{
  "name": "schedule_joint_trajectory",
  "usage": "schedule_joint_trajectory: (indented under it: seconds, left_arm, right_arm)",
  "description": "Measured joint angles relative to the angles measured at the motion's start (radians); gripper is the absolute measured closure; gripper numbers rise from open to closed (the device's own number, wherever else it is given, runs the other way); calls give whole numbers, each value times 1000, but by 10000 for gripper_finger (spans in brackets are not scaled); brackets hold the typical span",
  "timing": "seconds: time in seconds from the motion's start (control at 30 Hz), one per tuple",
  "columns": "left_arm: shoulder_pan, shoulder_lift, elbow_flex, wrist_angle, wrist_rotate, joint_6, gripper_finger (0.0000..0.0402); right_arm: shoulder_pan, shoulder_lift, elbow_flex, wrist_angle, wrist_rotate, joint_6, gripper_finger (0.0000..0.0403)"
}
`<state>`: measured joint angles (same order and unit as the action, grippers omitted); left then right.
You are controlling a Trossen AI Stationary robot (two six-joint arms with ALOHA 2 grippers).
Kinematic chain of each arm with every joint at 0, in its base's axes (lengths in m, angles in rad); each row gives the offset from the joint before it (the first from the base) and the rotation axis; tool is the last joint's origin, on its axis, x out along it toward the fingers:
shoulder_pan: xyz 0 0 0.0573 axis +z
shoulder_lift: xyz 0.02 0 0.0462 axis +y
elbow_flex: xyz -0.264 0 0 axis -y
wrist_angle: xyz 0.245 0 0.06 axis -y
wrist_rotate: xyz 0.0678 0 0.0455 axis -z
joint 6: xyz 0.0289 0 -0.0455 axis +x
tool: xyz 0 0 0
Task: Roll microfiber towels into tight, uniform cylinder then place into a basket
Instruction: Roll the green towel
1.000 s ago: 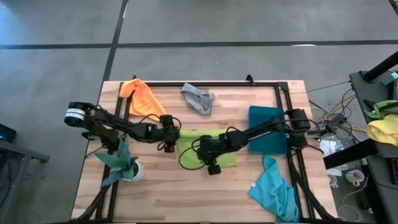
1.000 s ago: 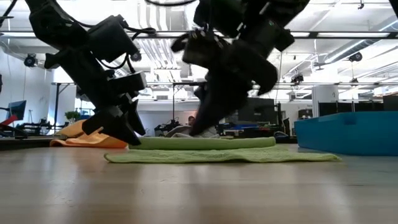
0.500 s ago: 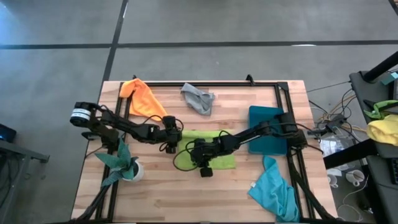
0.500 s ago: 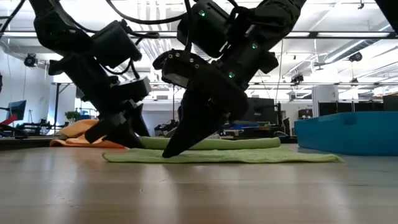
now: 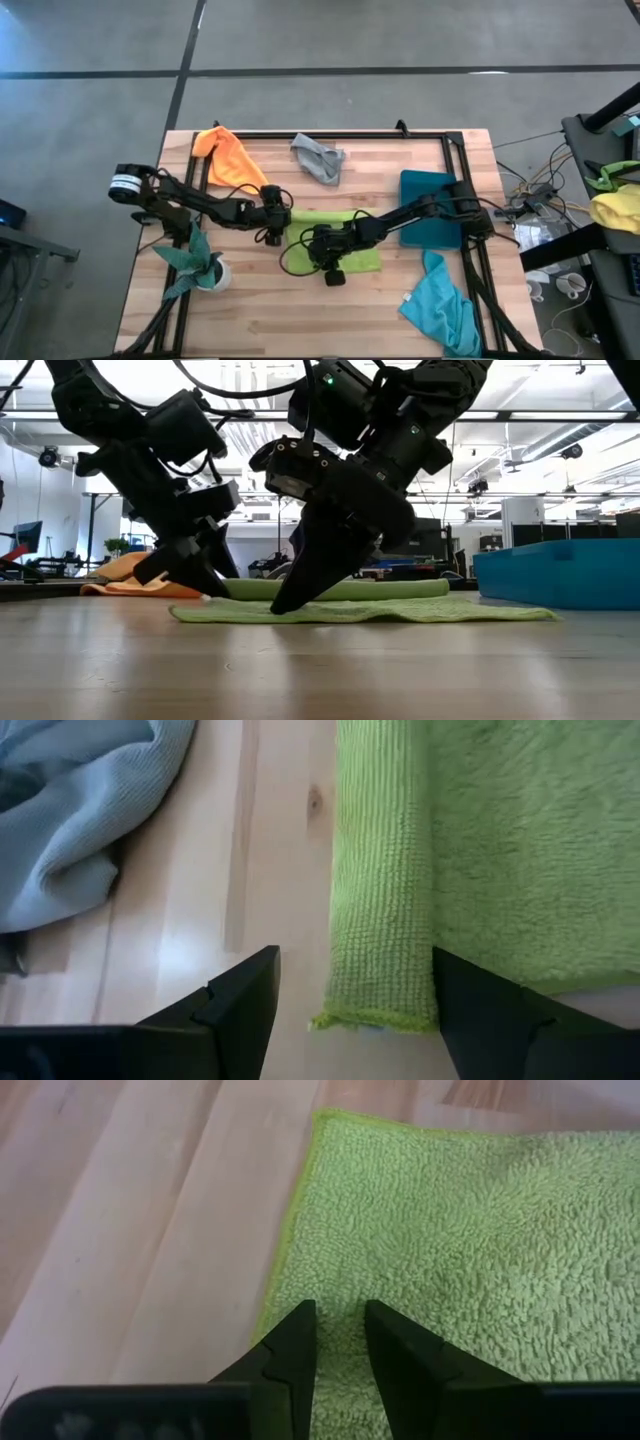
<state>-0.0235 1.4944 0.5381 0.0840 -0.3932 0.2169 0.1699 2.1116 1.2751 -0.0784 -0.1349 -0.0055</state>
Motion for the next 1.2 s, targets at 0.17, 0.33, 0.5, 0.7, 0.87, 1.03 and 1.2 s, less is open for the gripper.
schedule_joint_trajectory:
  seconds: [0.17, 0.33, 0.5, 0.7, 0.87, 1.03, 1.2]
  left_arm:
    - [0, -45, 31, -94, 104, -72, 171]
    - [-1, -133, 63, -198, 231, -137, 171]
    - [42, -222, 71, -206, 256, -243, 171]
    - [171, -181, 84, -199, 366, -322, 171]
    - [256, -75, 153, -200, 501, -393, 171]
    - [269, 57, 209, -213, 512, -355, 171]
    - [269, 136, 240, -242, 511, -350, 171]
  right_arm:
    - [0, -23, 2, -44, 1, -39, 314]
    - [-9, -101, 3, -108, 54, -57, 312]
    - [-34, -216, 1, -208, 138, -90, 282]
    - [-131, -326, -33, -388, 186, -36, 215]
    - [-271, -428, -93, -441, 100, -94, 174]
    - [-411, -459, -163, -522, 1, -139, 167]
    - [-467, -448, -227, -587, -82, -233, 173]
